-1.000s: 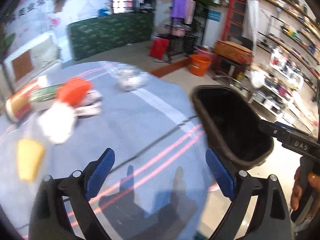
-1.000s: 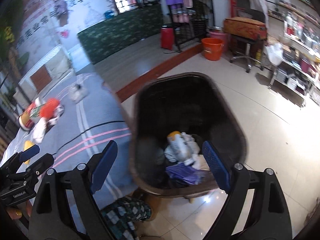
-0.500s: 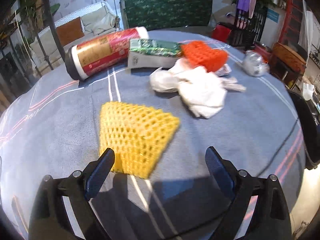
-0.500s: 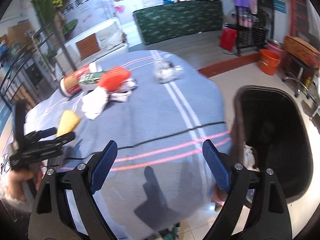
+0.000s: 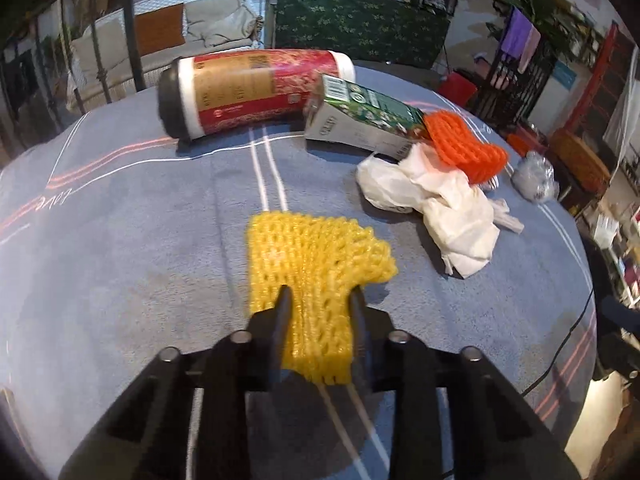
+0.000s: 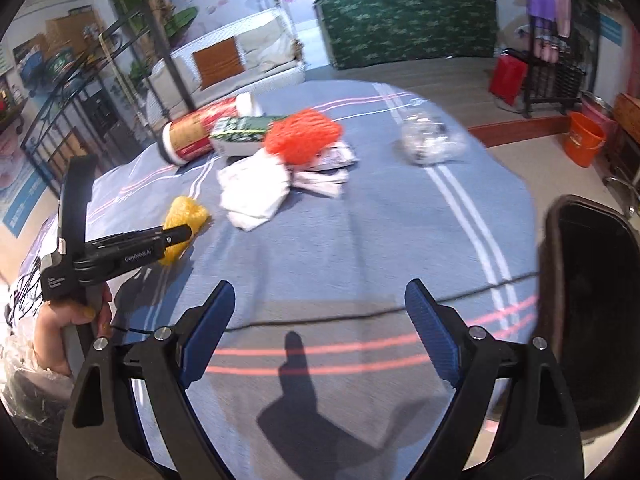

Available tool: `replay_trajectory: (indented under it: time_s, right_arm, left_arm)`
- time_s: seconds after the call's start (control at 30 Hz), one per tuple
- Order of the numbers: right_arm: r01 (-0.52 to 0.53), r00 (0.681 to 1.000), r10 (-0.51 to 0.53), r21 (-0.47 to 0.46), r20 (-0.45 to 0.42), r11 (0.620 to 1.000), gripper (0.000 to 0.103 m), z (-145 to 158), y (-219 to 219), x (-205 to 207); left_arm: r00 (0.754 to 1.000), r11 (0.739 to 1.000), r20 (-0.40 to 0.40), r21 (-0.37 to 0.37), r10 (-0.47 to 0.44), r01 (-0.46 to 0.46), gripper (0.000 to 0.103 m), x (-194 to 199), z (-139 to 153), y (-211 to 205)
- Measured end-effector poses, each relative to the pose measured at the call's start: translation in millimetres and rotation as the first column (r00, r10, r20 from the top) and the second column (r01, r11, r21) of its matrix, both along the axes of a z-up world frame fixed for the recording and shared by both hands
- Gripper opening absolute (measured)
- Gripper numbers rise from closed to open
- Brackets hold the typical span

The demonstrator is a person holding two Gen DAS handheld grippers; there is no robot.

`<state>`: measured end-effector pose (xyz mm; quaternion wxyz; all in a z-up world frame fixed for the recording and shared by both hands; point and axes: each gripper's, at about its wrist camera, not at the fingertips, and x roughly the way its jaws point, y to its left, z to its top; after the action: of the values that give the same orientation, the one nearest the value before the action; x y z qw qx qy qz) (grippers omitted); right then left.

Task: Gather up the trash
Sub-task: 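Move the left tool back to the table and grasp the yellow foam net, then grasp the white tissue on the table with the right tool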

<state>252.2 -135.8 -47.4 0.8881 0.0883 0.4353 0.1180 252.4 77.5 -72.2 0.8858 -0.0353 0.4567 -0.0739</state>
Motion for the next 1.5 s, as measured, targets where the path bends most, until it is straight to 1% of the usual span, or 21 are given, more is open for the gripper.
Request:
replay_trajectory:
  time_s: [0.03,0.13,0.33,0.4,0.43,0.5,0.6,0.7,0.77,0.8,0.83,0.87,0.9,0.97,1.03,1.17,1.3,1.37,1.43,1.47,1.5]
  right_arm:
    - [-0.016,1.0,0.016,0.009,-0.012,1.0,0.086,-1.4,6.0,6.2]
    - [-0.055,0.998,0.056,0.025,-0.042,0.998,0.086,-4.9,24.6,26.9]
    - [-0.096,0.991,0.099,0.038,-0.085,0.995,0.086,-10.8,59.6,69.8]
    - [-0.093,0.991,0.095,0.025,-0.096,0.995,0.083,-12.5,66.8,82.0]
    - [-0.091,0.991,0.093,0.018,-0.1,0.996,0.08,-13.3,71.0,88.1]
    - [-0.093,0.99,0.093,0.012,-0.104,0.996,0.078,-14.7,76.1,97.3]
    - [-0.07,0.991,0.069,-0.005,-0.118,0.998,0.07,-18.7,80.2,106.8]
    - [-0.063,0.99,0.063,0.005,-0.126,0.998,0.059,-21.5,80.4,110.7]
    - [-0.066,0.99,0.069,0.028,-0.124,0.997,0.041,-23.1,76.5,109.7]
    - [-0.065,0.99,0.069,0.034,-0.124,0.997,0.035,-24.2,75.1,108.6]
    - [-0.064,0.99,0.069,0.042,-0.125,0.997,0.021,-25.1,73.1,107.1]
    - [-0.064,0.99,0.071,0.058,-0.123,0.996,0.013,-25.4,70.2,105.1]
    - [-0.063,0.991,0.071,0.07,-0.117,0.996,0.012,-24.9,67.9,103.3]
    - [-0.061,0.993,0.07,0.092,-0.098,0.994,0.004,-21.1,62.7,96.8]
    - [-0.069,0.994,0.078,0.114,-0.071,0.991,0.003,-14.2,58.8,85.6]
    - [-0.102,0.995,0.102,0.08,0.0,0.992,0.002,-1.0,61.6,64.8]
    - [-0.098,0.995,0.099,0.067,-0.016,0.993,0.004,-5.4,60.7,70.8]
    - [-0.089,0.994,0.091,0.026,-0.065,0.996,0.019,-10.6,63.7,80.2]
    - [-0.091,0.994,0.093,0.04,-0.052,0.995,0.067,-11.1,65.9,83.0]
    - [-0.089,0.995,0.09,0.035,-0.04,0.995,0.073,-9.9,68.3,85.0]
    - [-0.092,0.995,0.093,0.022,-0.041,0.995,0.073,-8.3,71.4,86.7]
  left_arm:
    - [1.0,1.0,0.009,-0.009,0.007,-0.007,0.019,-3.1,2.2,3.5]
    - [0.999,0.999,0.041,-0.023,0.03,-0.029,0.016,-17.1,9.7,11.6]
    - [0.992,0.994,0.095,-0.069,0.088,-0.082,0.015,-38.7,22.1,28.2]
    - [0.988,0.993,0.114,-0.064,0.104,-0.097,0.015,-44.1,26.6,31.9]
    - [0.987,0.993,0.119,-0.064,0.11,-0.103,0.015,-45.4,27.4,32.9]
    - [0.986,0.99,0.118,-0.088,0.122,-0.111,0.015,-49.6,29.1,36.6]
    - [0.984,0.988,0.12,-0.096,0.129,-0.117,0.015,-53.3,29.2,38.3]
    - [0.985,0.988,0.118,-0.107,0.127,-0.115,0.015,-55.6,27.6,38.4]
    - [0.986,0.987,0.112,-0.119,0.124,-0.111,0.015,-56.2,25.8,37.8]
    - [0.986,0.986,0.111,-0.121,0.125,-0.111,0.015,-56.6,25.2,37.4]
    - [0.986,0.986,0.111,-0.122,0.125,-0.111,0.015,-57.9,24.1,37.0]
    - [0.986,0.986,0.11,-0.123,0.124,-0.111,0.015,-58.2,23.3,36.4]
    - [0.987,0.986,0.108,-0.125,0.123,-0.109,0.015,-58.8,22.1,35.4]
    - [0.987,0.985,0.105,-0.133,0.12,-0.106,0.015,-61.0,20.3,33.8]
    - [0.987,0.985,0.107,-0.139,0.122,-0.107,0.015,-64.1,19.5,32.4]
    - [0.987,0.986,0.117,-0.136,0.108,-0.092,0.015,-68.4,22.2,26.4]
    - [0.986,0.985,0.123,-0.148,0.11,-0.092,0.015,-72.7,24.2,23.1]
    - [0.986,0.986,0.125,-0.141,0.108,-0.09,0.015,-74.6,25.3,22.5]
    - [0.986,0.985,0.123,-0.143,0.112,-0.094,0.015,-76.0,25.1,22.6]
    - [0.986,0.985,0.121,-0.145,0.113,-0.095,0.015,-76.6,25.1,22.8]
    - [0.986,0.985,0.12,-0.145,0.113,-0.096,0.015,-77.0,25.0,23.2]
